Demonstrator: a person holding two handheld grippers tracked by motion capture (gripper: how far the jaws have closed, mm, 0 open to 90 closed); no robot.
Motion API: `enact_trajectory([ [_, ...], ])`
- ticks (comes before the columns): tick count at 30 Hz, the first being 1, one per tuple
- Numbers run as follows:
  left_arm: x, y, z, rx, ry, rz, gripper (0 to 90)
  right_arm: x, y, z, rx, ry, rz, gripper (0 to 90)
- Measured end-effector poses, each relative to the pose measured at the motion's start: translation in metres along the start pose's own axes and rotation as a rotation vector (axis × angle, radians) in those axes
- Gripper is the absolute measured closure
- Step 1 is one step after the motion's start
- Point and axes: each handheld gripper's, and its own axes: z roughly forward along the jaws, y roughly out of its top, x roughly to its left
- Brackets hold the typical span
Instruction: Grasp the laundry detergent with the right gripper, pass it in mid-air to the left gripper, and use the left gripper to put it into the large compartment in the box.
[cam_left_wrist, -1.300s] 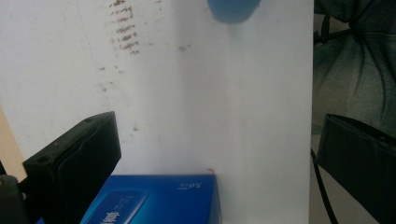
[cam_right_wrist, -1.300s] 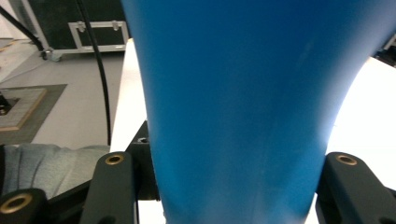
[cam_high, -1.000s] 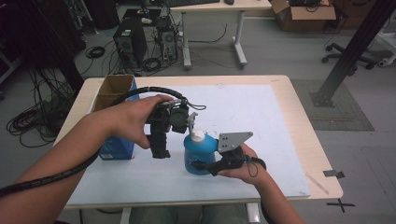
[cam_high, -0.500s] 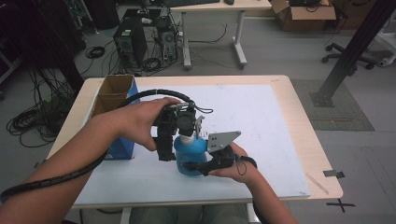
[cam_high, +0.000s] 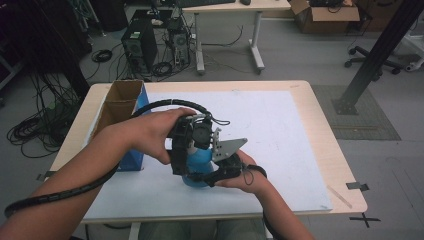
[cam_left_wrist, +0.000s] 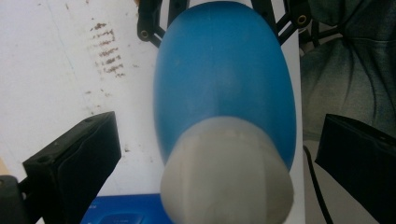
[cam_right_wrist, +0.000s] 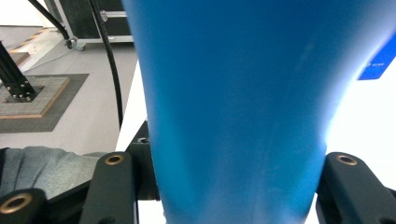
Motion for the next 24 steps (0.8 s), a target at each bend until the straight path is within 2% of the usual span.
enact_trajectory([
  [15, -0.0007, 0.0012, 0.0033, 0.004, 0.018, -0.001, 0.5, 0.0000, 0.0035, -0.0004, 0.005, -0.010, -0.003, 44.4],
  [24, -0.0008, 0.0000, 0.0036, 0.006, 0.036, -0.007, 4.5, 0.0009, 0.0071, -0.0003, -0.002, -0.007, -0.001, 44.3],
])
